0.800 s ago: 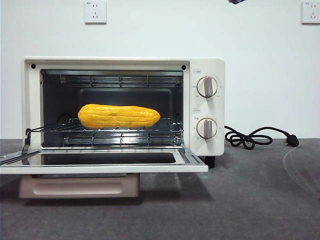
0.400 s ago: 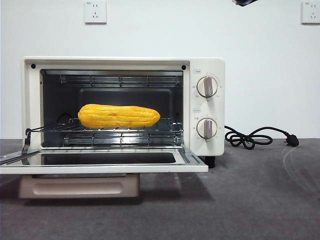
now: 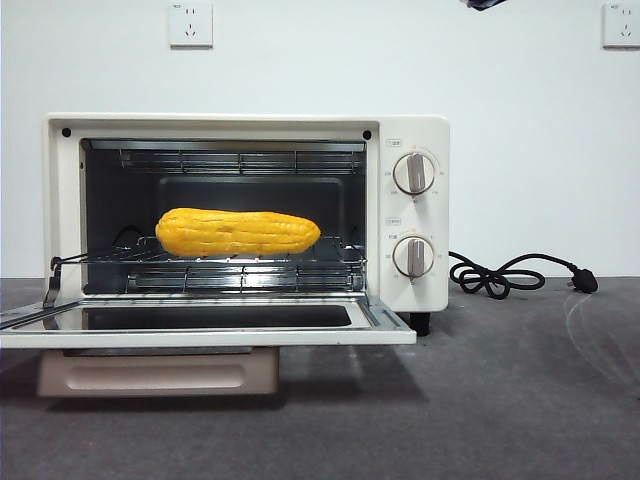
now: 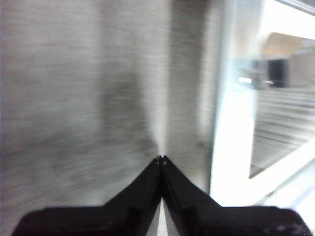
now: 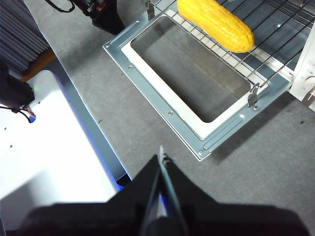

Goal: Take the corn from the table,put the corn in the oven

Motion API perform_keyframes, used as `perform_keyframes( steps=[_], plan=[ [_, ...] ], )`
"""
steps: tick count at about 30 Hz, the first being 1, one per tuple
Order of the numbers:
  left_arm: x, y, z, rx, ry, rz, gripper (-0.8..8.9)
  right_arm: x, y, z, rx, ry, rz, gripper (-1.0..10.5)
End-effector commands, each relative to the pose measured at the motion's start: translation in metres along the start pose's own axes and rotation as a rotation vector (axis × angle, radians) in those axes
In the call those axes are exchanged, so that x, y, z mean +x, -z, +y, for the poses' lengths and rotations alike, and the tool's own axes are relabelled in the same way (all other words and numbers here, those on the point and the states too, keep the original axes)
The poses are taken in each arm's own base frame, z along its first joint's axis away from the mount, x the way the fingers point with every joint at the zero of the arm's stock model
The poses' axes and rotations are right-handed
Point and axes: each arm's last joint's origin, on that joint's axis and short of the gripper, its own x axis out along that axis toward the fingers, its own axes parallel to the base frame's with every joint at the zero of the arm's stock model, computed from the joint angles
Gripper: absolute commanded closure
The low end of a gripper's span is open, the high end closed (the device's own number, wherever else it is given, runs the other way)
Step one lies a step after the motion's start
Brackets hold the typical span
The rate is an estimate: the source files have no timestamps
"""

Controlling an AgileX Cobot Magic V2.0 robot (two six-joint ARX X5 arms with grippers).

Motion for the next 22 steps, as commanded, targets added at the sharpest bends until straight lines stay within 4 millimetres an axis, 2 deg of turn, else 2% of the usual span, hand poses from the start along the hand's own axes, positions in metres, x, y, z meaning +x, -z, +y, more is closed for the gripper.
perform_keyframes(
  steps=[1,6,14,22],
  plan=[
    [0.003,0.002,-0.002,0.015,0.061,0.006,8.22,0.0,-0.001,0.0,-0.013,-0.003,-0.007,9.6],
    [0.002,0.003,-0.005,-0.001,0.176,0.005,8.22,0.0,-0.001,0.0,-0.01,-0.004,-0.007,9.6],
    [-0.007,0.009,-0.003,-0.07,0.253,0.009,8.22,0.0,-0.001,0.0,-0.009,-0.004,-0.006,9.6],
    [-0.038,0.01,-0.015,-0.018,0.397,-0.131,8.22,0.0,-0.001,0.0,-0.008,-0.004,-0.005,9.6]
  ],
)
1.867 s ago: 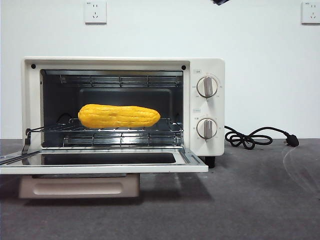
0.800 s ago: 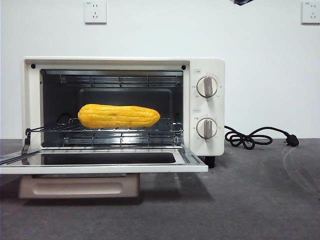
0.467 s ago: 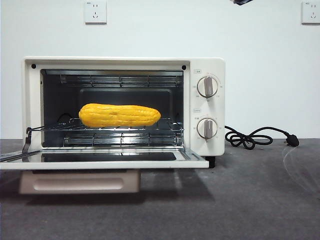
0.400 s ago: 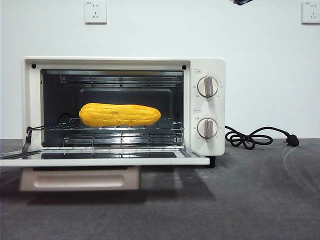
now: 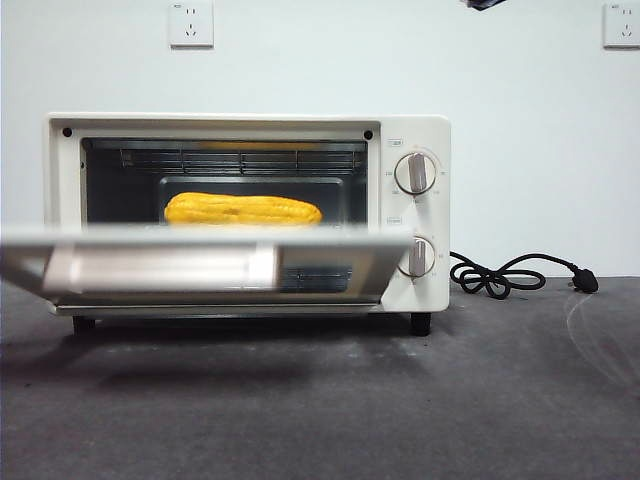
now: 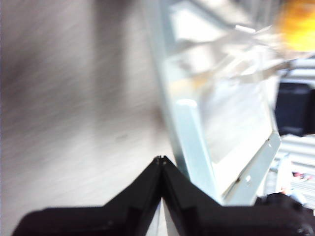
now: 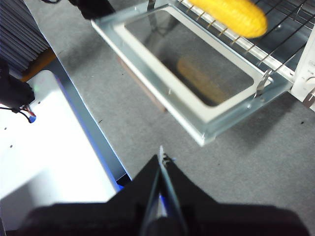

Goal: Take the corn from the table,put the corn in the oven

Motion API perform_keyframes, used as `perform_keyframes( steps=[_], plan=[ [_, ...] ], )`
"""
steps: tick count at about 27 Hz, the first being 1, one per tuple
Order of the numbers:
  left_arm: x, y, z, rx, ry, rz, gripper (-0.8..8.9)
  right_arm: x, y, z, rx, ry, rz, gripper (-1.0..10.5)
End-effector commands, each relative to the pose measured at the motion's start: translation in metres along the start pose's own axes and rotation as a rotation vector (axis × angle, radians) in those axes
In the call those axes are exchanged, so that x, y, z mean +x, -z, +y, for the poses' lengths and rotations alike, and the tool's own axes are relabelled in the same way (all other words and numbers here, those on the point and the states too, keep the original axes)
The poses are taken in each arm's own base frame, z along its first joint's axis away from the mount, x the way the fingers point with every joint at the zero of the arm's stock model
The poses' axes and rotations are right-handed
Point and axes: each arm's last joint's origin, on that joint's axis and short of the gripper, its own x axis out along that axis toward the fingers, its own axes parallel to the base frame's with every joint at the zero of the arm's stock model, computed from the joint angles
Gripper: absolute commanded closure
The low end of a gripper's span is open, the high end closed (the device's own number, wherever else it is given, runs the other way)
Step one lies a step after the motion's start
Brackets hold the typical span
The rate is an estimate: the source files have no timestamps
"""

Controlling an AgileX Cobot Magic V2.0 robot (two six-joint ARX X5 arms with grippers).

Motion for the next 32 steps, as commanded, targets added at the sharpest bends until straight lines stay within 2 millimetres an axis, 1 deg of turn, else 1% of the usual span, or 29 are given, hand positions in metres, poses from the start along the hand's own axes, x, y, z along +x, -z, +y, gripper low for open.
perform_keyframes(
  steps=[1,4,8,11,14,15,17,18,22,26,32],
  plan=[
    [-0.01,-0.001,-0.014,0.057,0.106,-0.055,8.22,0.0,-0.001,0.0,-0.009,-0.004,-0.005,9.6],
    [-0.024,-0.005,-0.031,0.119,0.169,-0.114,8.21,0.0,-0.001,0.0,-0.009,-0.004,-0.005,9.6],
    [-0.045,-0.015,-0.062,0.232,0.262,-0.193,8.21,0.0,-0.001,0.0,-0.008,-0.004,-0.005,9.6],
    [-0.065,-0.02,-0.092,0.322,0.27,-0.241,8.21,0.0,-0.001,0.0,-0.008,-0.003,-0.005,9.6],
    [-0.082,-0.018,-0.121,0.4,0.267,-0.282,8.21,0.0,-0.001,0.0,-0.009,-0.003,-0.005,9.6],
    [-0.088,-0.015,-0.133,0.435,0.266,-0.299,8.21,0.0,-0.001,0.0,-0.009,-0.003,-0.006,9.6],
    [-0.096,-0.009,-0.149,0.48,0.252,-0.322,8.21,0.0,-0.001,0.0,-0.009,-0.003,-0.006,9.6],
    [-0.101,-0.004,-0.16,0.501,0.224,-0.34,8.21,0.0,-0.001,0.0,-0.01,-0.001,-0.008,9.6],
    [-0.111,0.02,-0.188,0.55,0.089,-0.405,8.21,0.0,-0.002,0.0,-0.012,0.006,-0.016,9.6],
    [-0.113,0.049,-0.204,0.578,-0.038,-0.447,8.21,0.0,-0.004,-0.001,-0.02,0.01,-0.035,9.6],
    [-0.114,0.089,-0.218,0.615,-0.289,-0.542,8.21,-0.001,-0.008,-0.002,-0.034,0.044,-0.067,9.6]
  ],
)
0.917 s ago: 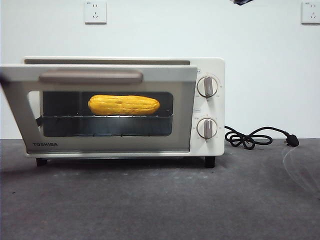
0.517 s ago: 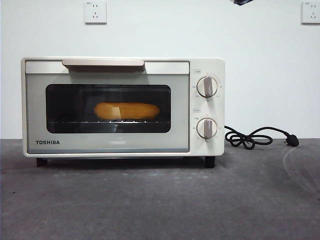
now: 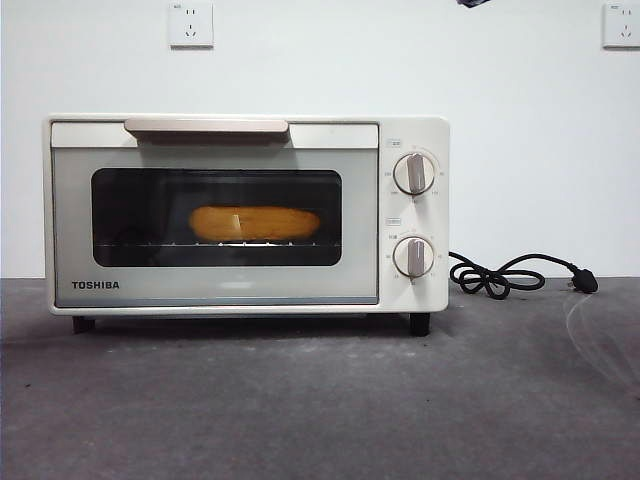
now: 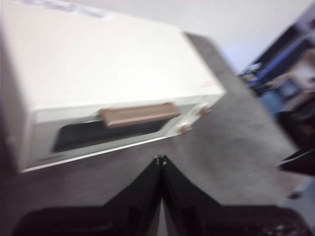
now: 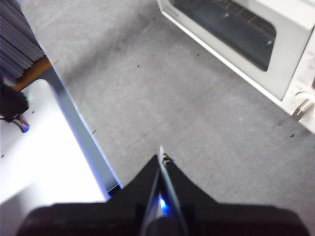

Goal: Take the corn from the table,put the corn in the oven

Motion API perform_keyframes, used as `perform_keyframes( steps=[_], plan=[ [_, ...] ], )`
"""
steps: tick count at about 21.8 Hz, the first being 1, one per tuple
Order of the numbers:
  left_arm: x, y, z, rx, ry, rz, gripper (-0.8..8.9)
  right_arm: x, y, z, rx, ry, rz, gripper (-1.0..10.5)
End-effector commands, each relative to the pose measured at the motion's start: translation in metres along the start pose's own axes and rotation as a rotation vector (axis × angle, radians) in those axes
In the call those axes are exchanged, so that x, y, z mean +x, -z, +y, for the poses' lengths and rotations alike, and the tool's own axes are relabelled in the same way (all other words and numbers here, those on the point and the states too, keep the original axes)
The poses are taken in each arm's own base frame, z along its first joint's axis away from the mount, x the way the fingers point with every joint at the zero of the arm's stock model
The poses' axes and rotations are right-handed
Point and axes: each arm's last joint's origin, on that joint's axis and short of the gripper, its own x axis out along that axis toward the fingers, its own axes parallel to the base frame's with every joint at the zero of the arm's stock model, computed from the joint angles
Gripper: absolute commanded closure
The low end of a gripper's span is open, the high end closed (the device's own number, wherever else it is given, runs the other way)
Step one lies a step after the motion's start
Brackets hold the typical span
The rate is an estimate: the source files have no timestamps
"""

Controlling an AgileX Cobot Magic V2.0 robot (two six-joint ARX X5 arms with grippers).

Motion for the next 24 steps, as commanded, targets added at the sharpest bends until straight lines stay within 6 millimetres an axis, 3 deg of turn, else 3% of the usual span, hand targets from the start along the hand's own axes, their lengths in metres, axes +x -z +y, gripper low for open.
perform_keyframes(
  steps=[1,4,10,18,24],
  plan=[
    [-0.012,0.007,-0.012,0.046,-0.135,-0.055,8.21,0.0,-0.005,-0.001,-0.006,0.032,-0.034,9.6],
    [-0.027,0.014,-0.023,0.066,-0.241,-0.133,8.21,-0.001,-0.01,-0.004,0.028,0.093,-0.078,9.6],
    [-0.042,0.024,-0.035,0.09,-0.209,-0.183,8.21,-0.002,-0.016,-0.006,0.035,0.148,-0.138,9.6],
    [-0.037,0.025,-0.033,0.044,-0.203,-0.139,8.18,-0.001,-0.014,-0.006,0.045,0.147,-0.122,9.6],
    [-0.021,0.016,-0.024,0.016,-0.216,-0.084,8.18,-0.002,-0.015,-0.007,0.044,0.184,-0.129,9.6]
  ],
)
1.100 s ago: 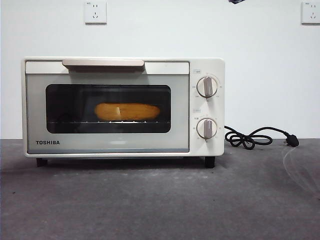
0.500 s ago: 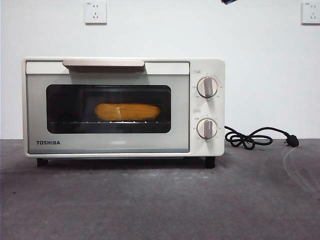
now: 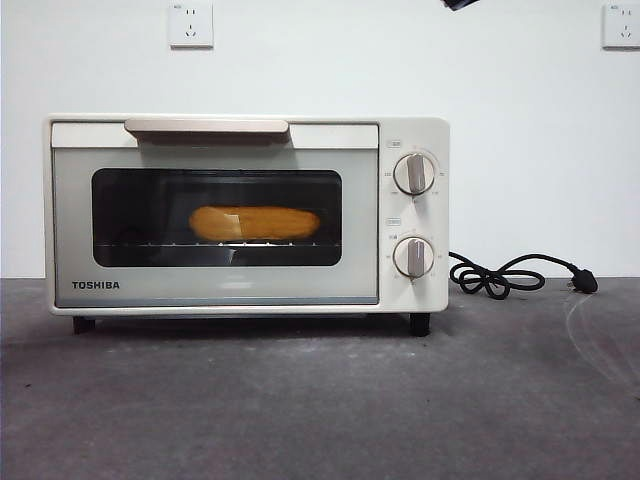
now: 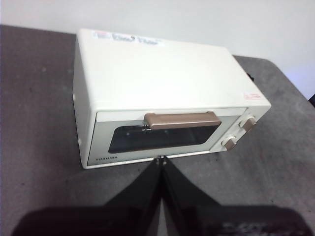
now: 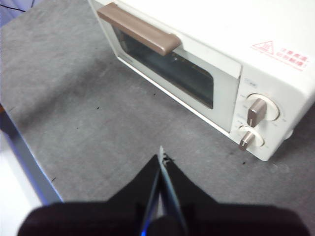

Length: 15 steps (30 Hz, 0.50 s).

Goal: Take the corn from the table,put the corn in the oven

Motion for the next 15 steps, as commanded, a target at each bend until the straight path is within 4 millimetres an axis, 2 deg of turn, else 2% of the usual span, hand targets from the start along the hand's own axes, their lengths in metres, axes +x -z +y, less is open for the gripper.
perform_keyframes(
  steps=[1,7,15],
  plan=[
    [0.014,-0.004,0.004,-0.021,-0.002,0.04,8.18,0.0,-0.001,-0.001,0.007,0.027,-0.005,9.6],
    [0.046,-0.012,0.014,-0.053,-0.022,0.13,8.18,0.0,-0.001,-0.001,0.007,0.033,-0.005,9.6],
    [0.03,-0.01,0.011,-0.043,-0.065,0.065,8.17,0.0,-0.001,-0.001,0.007,0.033,-0.005,9.6]
  ],
)
